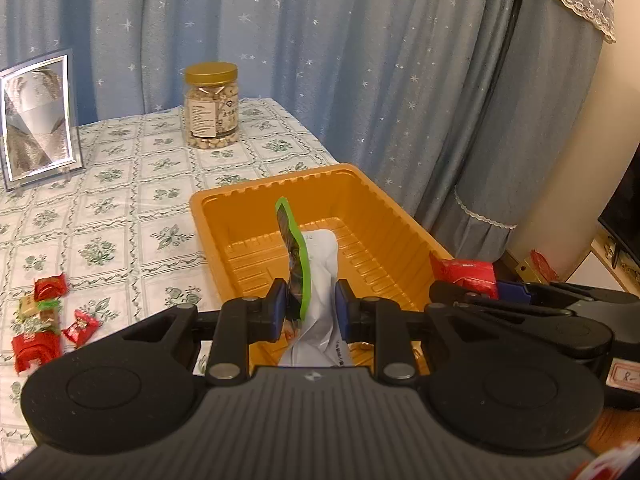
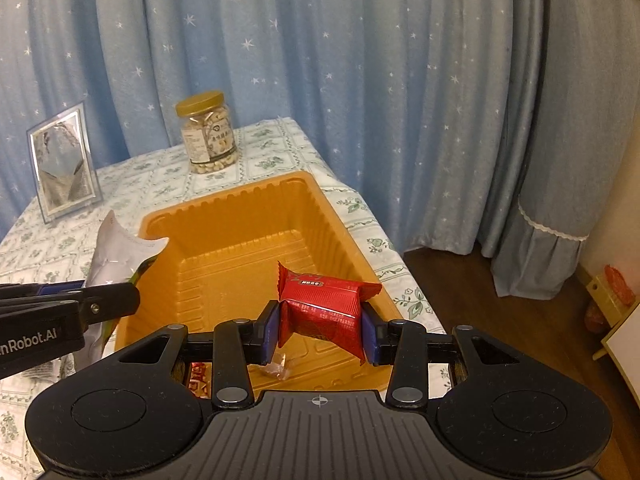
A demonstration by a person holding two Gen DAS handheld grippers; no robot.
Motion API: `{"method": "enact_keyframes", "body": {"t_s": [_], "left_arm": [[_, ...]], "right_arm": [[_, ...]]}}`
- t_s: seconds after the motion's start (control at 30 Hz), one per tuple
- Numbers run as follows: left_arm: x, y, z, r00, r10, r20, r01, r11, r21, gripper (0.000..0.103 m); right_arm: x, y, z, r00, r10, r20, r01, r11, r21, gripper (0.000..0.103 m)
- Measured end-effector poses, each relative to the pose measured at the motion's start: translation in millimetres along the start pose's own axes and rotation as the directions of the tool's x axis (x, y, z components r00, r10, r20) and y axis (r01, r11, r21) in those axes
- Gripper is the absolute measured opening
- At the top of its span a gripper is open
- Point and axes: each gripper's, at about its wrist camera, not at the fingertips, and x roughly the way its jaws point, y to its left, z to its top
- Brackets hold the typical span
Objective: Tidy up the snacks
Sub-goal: 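Carry both packets over the orange tray and open the left tool to drop its packet, then open the right tool to drop the red packet into the tray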
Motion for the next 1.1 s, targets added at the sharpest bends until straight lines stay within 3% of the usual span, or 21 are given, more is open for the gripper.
{"method": "enact_keyframes", "body": {"t_s": [0.1, 0.17, 0.47, 0.67, 0.73, 0.8, 1.1], "left_arm": [[7.8, -0.7, 1.2, 1.000, -0.003, 0.004, 0.003, 1.000, 0.020, 0.026], [9.1, 0.7, 1.0, 1.000, 0.011, 0.013, -0.012, 1.000, 0.025, 0.041], [-11.8, 27.0, -4.0, 0.998, 0.061, 0.031, -0.060, 0.997, -0.048, 0.041], [-24.1, 34.2, -8.3, 0.997, 0.077, 0.031, -0.075, 0.996, -0.056, 0.043], [-27.8, 35.7, -9.5, 0.996, 0.083, 0.031, -0.081, 0.995, -0.058, 0.047], [-32.3, 37.2, -10.9, 0.995, 0.096, 0.034, -0.094, 0.994, -0.057, 0.051], [-68.4, 45.6, -22.3, 0.991, 0.129, 0.047, -0.124, 0.988, -0.093, 0.062]], "right_arm": [[3.4, -0.8, 0.5, 1.000, -0.001, -0.001, 0.001, 1.000, 0.001, 0.042], [4.1, -1.7, 0.6, 1.000, -0.002, -0.001, 0.002, 1.000, 0.001, 0.042], [3.4, -0.7, -0.7, 1.000, 0.020, -0.001, -0.020, 1.000, 0.005, 0.042], [2.2, 7.8, 4.3, 0.996, 0.083, 0.009, -0.083, 0.996, 0.015, 0.042], [-0.2, 7.6, 5.7, 0.991, 0.128, 0.028, -0.129, 0.991, 0.036, 0.049], [-4.2, 6.2, 7.1, 0.990, 0.136, 0.045, -0.139, 0.989, 0.059, 0.068], [-27.8, 2.7, 5.1, 0.995, 0.100, 0.027, -0.102, 0.992, 0.076, 0.068]]}}
